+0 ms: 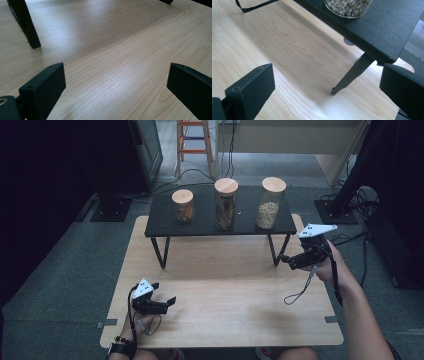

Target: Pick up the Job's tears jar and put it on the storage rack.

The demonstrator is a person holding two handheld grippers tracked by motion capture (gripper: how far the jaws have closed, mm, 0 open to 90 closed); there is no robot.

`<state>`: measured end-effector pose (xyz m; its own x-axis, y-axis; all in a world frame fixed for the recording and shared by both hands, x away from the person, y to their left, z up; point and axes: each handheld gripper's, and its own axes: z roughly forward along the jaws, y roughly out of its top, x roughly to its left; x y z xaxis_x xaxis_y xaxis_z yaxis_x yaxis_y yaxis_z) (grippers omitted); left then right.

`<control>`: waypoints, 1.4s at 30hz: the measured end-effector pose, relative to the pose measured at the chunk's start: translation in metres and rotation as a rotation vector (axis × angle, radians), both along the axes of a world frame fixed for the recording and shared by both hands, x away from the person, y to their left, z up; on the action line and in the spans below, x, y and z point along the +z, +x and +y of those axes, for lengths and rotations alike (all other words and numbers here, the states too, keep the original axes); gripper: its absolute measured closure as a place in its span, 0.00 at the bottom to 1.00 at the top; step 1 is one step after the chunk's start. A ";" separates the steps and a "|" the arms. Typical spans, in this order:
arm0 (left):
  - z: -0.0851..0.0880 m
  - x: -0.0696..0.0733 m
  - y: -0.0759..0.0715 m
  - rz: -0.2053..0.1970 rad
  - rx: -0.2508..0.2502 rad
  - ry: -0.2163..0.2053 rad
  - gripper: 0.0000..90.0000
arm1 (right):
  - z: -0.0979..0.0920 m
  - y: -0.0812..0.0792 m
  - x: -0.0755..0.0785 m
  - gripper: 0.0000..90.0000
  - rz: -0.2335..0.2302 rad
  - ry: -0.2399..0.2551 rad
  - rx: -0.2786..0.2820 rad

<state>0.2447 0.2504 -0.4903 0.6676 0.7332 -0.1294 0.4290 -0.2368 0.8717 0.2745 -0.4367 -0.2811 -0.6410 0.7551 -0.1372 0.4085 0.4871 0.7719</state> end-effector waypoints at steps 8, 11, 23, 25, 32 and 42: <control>-0.001 0.001 0.000 0.000 0.000 0.006 0.02 | -0.004 -0.006 -0.017 0.00 0.010 -0.001 -0.013; -0.001 0.000 0.000 0.000 0.000 0.005 0.02 | -0.006 -0.009 -0.023 0.00 0.007 0.006 -0.017; -0.001 0.001 0.000 0.002 0.003 0.005 0.02 | -0.012 -0.018 -0.044 0.00 0.008 0.003 -0.029; -0.002 0.001 0.000 0.002 0.004 0.006 0.02 | -0.012 -0.019 -0.048 0.00 0.010 0.004 -0.033; -0.002 0.001 -0.001 0.001 0.003 0.008 0.02 | -0.011 -0.020 -0.061 0.00 0.024 0.002 -0.035; -0.002 0.001 -0.001 0.000 0.004 0.009 0.02 | -0.012 -0.025 -0.082 0.00 0.041 0.002 -0.064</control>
<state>0.2438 0.2483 -0.4896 0.6650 0.7367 -0.1226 0.4298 -0.2432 0.8695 0.2498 -0.4482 -0.3631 -0.5961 0.7953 -0.1103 0.4699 0.4570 0.7552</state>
